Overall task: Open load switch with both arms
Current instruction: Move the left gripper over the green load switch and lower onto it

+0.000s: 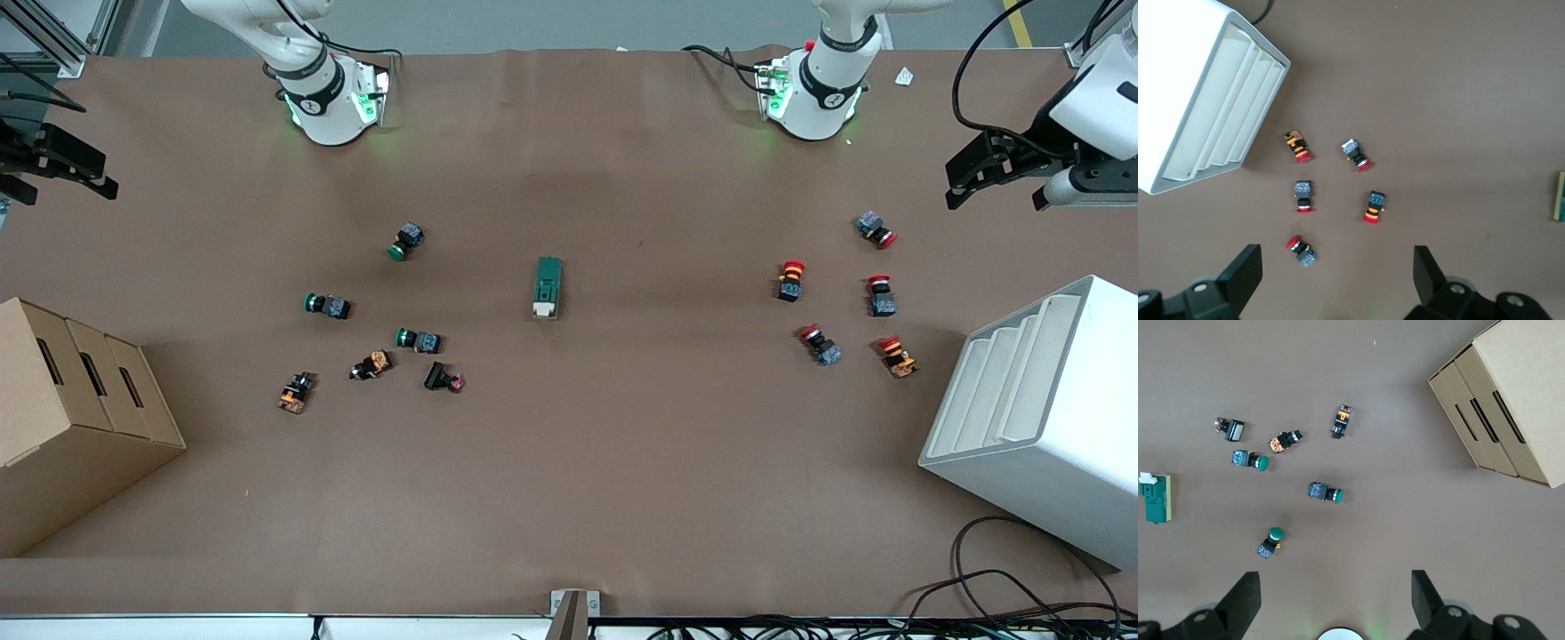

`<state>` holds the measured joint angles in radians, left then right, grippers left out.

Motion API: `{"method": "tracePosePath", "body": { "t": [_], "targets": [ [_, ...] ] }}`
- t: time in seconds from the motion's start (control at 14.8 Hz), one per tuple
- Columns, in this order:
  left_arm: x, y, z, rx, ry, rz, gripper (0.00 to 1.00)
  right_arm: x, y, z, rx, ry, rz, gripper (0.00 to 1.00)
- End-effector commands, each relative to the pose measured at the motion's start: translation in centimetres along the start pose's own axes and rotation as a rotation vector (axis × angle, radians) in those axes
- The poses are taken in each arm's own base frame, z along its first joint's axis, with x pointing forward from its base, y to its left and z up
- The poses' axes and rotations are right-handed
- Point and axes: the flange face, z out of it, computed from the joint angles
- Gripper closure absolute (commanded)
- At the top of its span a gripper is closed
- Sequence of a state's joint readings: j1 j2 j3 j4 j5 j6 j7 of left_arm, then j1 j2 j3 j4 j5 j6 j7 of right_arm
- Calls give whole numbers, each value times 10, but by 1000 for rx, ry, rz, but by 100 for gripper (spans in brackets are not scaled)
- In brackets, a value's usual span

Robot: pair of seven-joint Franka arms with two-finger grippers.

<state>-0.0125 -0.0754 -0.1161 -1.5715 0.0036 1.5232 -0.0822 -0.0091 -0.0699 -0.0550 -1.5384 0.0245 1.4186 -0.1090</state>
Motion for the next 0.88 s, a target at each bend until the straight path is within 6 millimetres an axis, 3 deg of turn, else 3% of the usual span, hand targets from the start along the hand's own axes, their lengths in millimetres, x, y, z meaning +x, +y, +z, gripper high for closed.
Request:
{"method": "tracePosePath", "body": {
  "t": [0.0, 0.27, 0.41, 0.61, 0.81],
  "targets": [
    [0, 0, -5, -16, -10, 7, 0, -10, 1, -2, -16, 4, -13, 0],
    [4, 6, 3, -11, -23, 19, 0, -10, 1, -2, -16, 4, -13, 0],
    [8, 32, 9, -16, -17, 54, 0, -12, 0, -1, -14, -9, -11, 0],
    [18, 102, 37, -20, -3, 90, 0, -12, 0, -1, -14, -13, -11, 0],
    [11, 197, 83, -38, -9, 52, 0, -13, 0, 1, -12, -27, -9, 0]
  ]
}}
